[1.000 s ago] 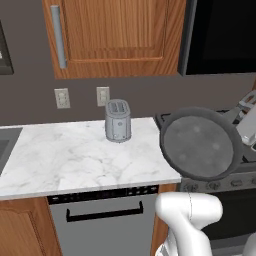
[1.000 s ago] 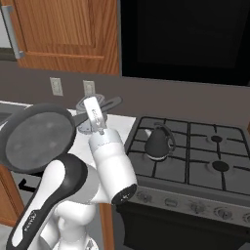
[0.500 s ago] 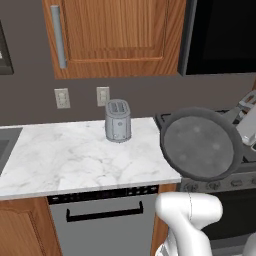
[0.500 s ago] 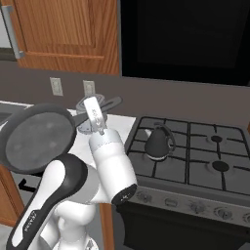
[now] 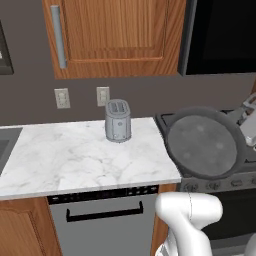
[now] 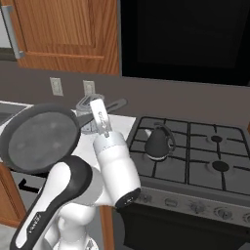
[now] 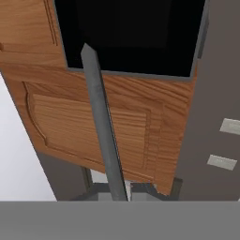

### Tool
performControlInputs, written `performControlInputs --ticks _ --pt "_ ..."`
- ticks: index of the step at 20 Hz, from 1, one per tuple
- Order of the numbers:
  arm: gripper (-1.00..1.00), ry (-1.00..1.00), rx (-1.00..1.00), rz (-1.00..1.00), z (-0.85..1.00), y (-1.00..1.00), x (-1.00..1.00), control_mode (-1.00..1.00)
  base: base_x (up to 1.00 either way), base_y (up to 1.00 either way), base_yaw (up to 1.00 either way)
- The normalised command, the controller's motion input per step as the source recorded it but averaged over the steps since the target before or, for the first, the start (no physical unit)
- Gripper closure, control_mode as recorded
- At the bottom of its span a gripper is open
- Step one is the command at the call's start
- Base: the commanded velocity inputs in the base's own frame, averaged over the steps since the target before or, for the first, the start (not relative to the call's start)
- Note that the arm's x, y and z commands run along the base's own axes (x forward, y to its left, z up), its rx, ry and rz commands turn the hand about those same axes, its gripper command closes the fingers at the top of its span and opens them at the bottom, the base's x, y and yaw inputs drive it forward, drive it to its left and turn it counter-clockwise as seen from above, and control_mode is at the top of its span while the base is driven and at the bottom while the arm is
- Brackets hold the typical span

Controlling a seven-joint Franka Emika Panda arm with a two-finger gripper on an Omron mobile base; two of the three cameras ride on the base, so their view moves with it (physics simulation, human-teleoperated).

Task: Pick the pan from the cabinet and place it on the stove. Then turn on the stove burner for the pan.

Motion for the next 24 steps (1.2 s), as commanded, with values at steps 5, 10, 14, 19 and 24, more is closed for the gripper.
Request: performControlInputs --ticks 5,10,14,19,24 --pt "1.0 0.04 0.11 -0.13 -0.08 -0.54 -0.07 -1.0 0.0 0.0 0.0" --pt "1.0 0.07 0.07 -0.26 -0.17 -0.44 -0.1 -1.0 0.0 0.0 0.0" --pt "1.0 0.06 0.03 -0.31 -0.19 -0.31 -0.08 -1.0 0.0 0.0 0.0" --pt "1.0 0.02 0.07 -0.35 -0.1 -0.34 -0.11 -1.0 0.0 0.0 0.0" --pt "1.0 0.0 0.08 -0.32 0.0 -0.43 -0.19 -1.0 0.0 0.0 0.0"
